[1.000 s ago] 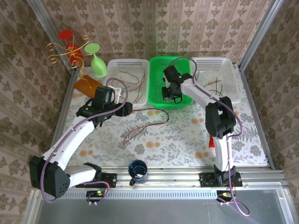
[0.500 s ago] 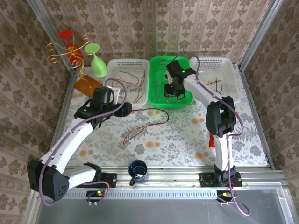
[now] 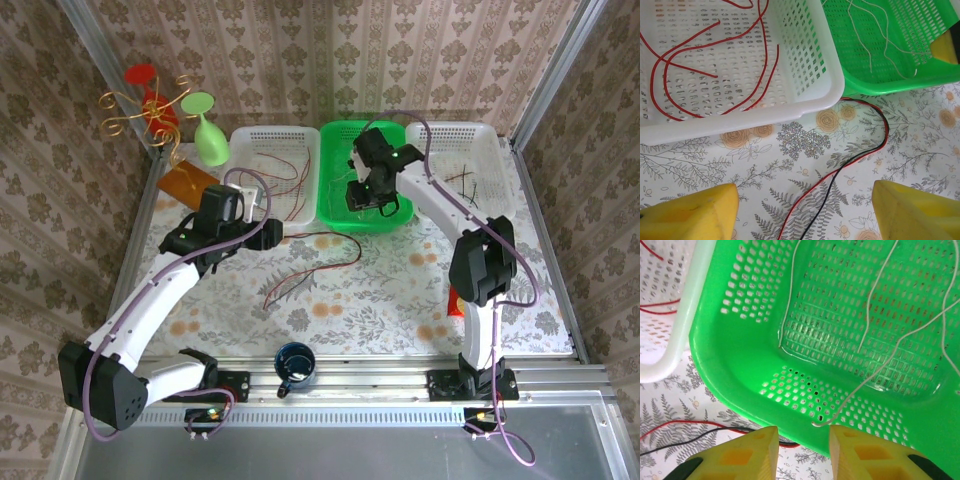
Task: Untangle the cables
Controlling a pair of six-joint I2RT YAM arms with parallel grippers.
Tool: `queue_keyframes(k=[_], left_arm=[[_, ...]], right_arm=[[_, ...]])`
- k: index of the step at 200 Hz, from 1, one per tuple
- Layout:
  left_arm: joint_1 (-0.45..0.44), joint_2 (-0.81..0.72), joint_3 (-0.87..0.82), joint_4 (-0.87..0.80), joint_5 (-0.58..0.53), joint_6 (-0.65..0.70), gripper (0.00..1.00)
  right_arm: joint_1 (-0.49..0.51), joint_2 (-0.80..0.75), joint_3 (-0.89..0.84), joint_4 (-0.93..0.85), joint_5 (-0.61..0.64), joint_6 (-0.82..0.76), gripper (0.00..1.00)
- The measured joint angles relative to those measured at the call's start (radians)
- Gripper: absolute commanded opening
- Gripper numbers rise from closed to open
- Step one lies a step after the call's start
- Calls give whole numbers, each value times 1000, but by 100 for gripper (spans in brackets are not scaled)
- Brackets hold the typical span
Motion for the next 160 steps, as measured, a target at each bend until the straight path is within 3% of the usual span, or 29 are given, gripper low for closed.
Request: queue_keyframes(k=[51,81,138,160], left_arm=[[-30,0,0,0,-7,-6,71],[-30,0,0,0,-8,-7,71],[-30,0,0,0,-8,-6,71],[-30,0,0,0,-8,-7,71]], right_arm=[[15,72,2,-46,60,-22,31],[15,77,6,-53,68,-29,24],[15,94,15,-52,77,-34,0],[11,97,15,-40,77,-41,0]])
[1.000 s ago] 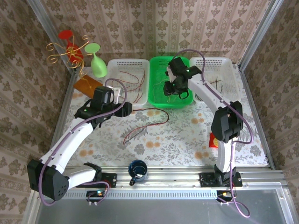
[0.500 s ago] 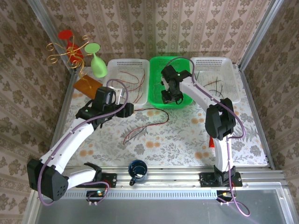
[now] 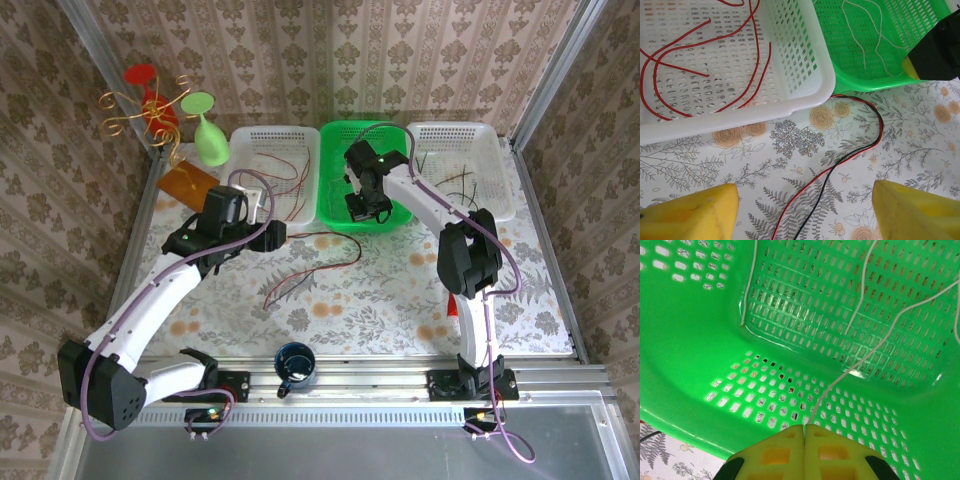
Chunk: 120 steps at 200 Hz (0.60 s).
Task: Untangle the cables
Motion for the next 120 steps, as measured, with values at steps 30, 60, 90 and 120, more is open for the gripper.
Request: queue_keyframes(k=[30,60,90,120], left_arm=[[-4,1,0,1,-2,-3,71],[-22,13,0,10,-7,-8,71],[-39,18,0,11,-11,-14,72],[-40,18,0,2,-15,-27,72]], right_arm=[[-14,84,109,2,-18,-3,0],[-35,227,281,-3,-50,-6,0],[-47,364,426,-38,-83,-5,8],[-52,393,448,-71,-96,4,29]])
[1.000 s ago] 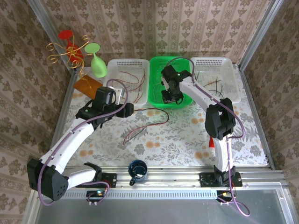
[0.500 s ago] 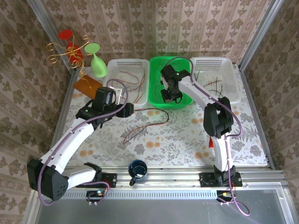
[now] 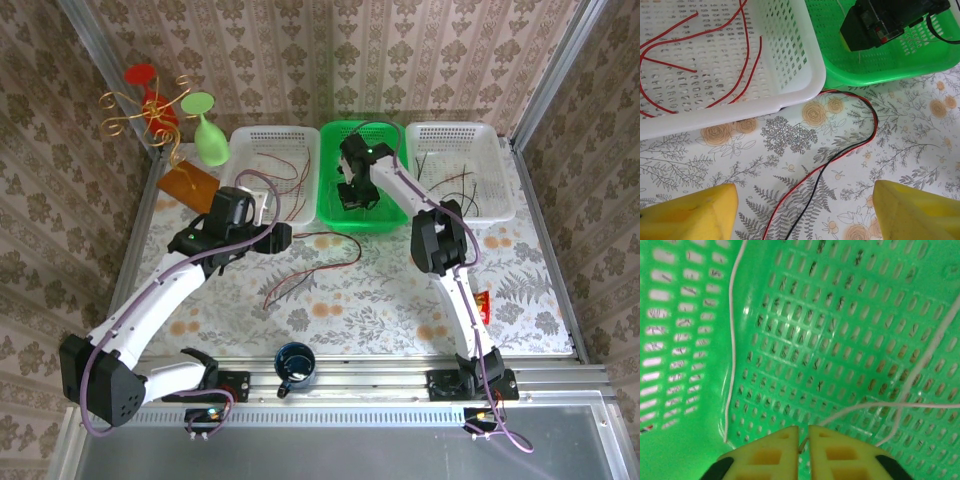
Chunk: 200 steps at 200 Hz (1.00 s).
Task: Untangle the cables
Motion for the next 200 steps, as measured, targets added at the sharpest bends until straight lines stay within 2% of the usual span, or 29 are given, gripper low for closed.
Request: queue_keyframes(k=[19,43,90,121,151,200], left_arm=[[0,0,0,-7,-3,-8,73],[0,-2,-3,-10,-6,-24,74],[34,-24,-42,6,40,-90,74],[103,-40,-73,6,93,-148,75],[185,-58,-124,11,153,-211,75],[249,-105,-254,22,202,-283,75]], right_arm=[[-1,-17,0,-3,-6,9,39],[-1,-81,-17,-3,-6,17,46],[0,-359,-180,27,3,10,48],[23,-603,-468,167,12,-43,50],[116,-816,-789,337,16,-161,50],[278,-967,-1158,584,-44,-455,51]])
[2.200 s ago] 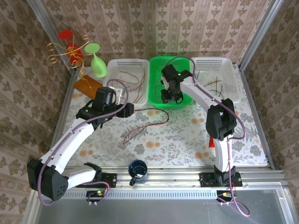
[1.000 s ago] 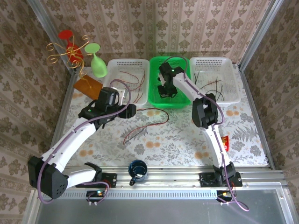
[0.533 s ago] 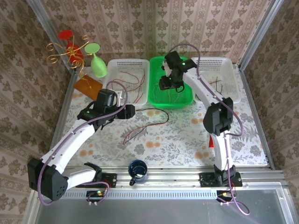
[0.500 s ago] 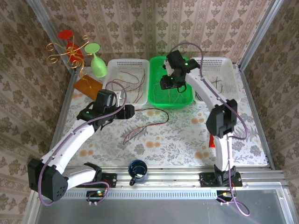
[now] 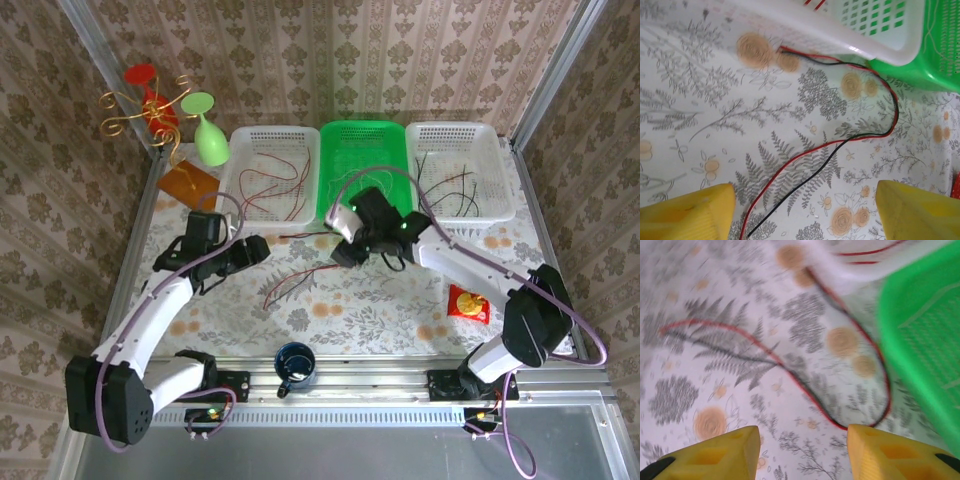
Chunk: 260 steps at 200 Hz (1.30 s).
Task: Untangle the cables
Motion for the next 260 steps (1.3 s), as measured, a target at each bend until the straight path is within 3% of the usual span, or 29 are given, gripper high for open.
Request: queue_keyframes(k=[37,107,260], left_arm=[[87,-53,-83,24,39,-42,75],[185,-146,-168,21,59,-64,75],[199,-175,-206,29,89,-84,74]], right_arm=[[77,26,-62,70,-45,-159,51],[185,280,68,105,-59,-311,51],[222,563,339,-55,-28,-664,39]])
